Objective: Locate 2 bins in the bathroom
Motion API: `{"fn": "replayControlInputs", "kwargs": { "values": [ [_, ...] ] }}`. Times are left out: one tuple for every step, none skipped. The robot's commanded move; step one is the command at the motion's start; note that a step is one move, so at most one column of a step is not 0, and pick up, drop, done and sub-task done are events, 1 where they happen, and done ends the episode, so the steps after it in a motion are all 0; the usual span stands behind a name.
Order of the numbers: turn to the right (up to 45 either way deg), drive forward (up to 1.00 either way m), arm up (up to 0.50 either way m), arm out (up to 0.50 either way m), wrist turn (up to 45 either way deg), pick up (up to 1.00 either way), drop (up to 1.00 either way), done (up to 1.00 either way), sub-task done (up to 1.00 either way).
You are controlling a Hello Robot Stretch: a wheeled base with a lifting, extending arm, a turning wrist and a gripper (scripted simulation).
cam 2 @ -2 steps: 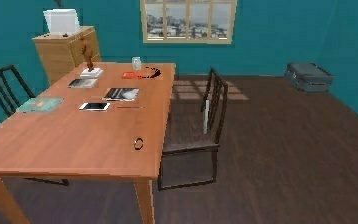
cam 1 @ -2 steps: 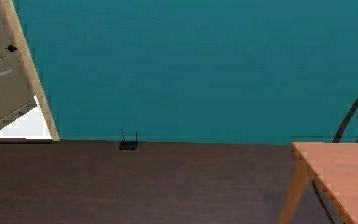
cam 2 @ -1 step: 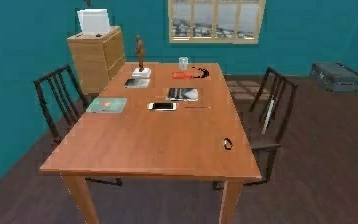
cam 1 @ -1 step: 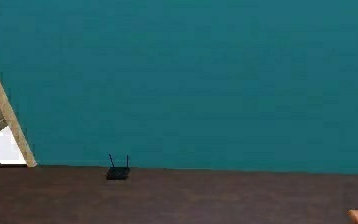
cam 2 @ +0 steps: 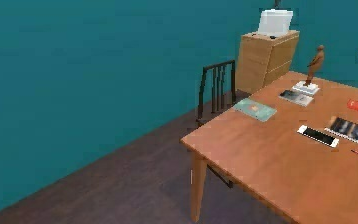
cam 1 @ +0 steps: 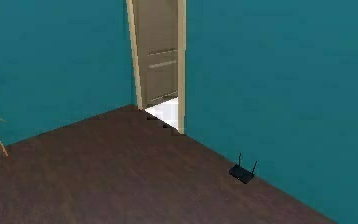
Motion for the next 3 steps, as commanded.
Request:
{"fn": "replayControlInputs", "kwargs": {
  "values": [
    [-12.0,0.0,0.0,0.0,0.0,0.0,0.0,0.0,0.0],
    [0.0,1.0,0.0,0.0,0.0,0.0,0.0,0.0,0.0],
    [0.0,1.0,0.0,0.0,0.0,0.0,0.0,0.0,0.0]
  ]
}}
